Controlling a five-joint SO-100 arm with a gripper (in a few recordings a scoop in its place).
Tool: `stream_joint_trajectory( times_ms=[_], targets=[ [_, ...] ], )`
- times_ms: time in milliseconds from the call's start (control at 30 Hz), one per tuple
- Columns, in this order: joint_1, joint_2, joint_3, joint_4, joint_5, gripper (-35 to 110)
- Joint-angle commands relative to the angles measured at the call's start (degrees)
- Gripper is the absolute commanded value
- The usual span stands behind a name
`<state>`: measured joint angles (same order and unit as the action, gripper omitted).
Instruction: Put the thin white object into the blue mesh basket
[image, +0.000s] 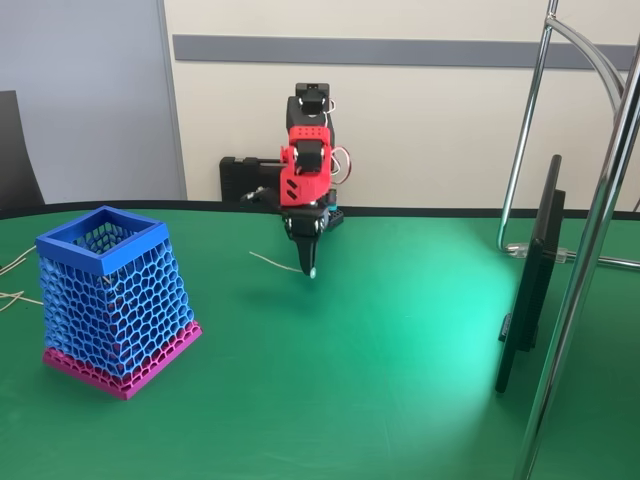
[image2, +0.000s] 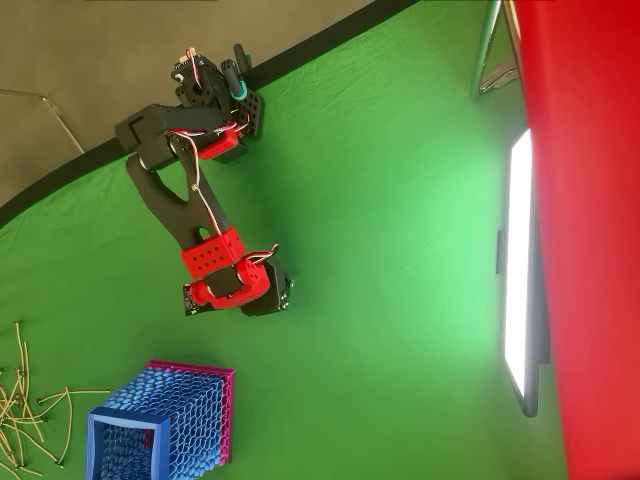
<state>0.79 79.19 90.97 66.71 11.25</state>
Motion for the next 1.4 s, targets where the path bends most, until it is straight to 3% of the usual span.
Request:
stream_joint_trajectory(
  times_ms=[0,233,867,1033,1367],
  targets=[
    [0.88,5.45,-3.43,0.44,-1.23,3],
    [4.22,11.87,-9.14,-1.76,-4.92,4],
    [11.16,20.83,-10.55,-34.98,-20.04,3],
    [14.59,15.82,-16.00,-40.52,-16.52,4],
    [21.01,0.18,-32.70,-40.78,-2.46,5]
  ],
)
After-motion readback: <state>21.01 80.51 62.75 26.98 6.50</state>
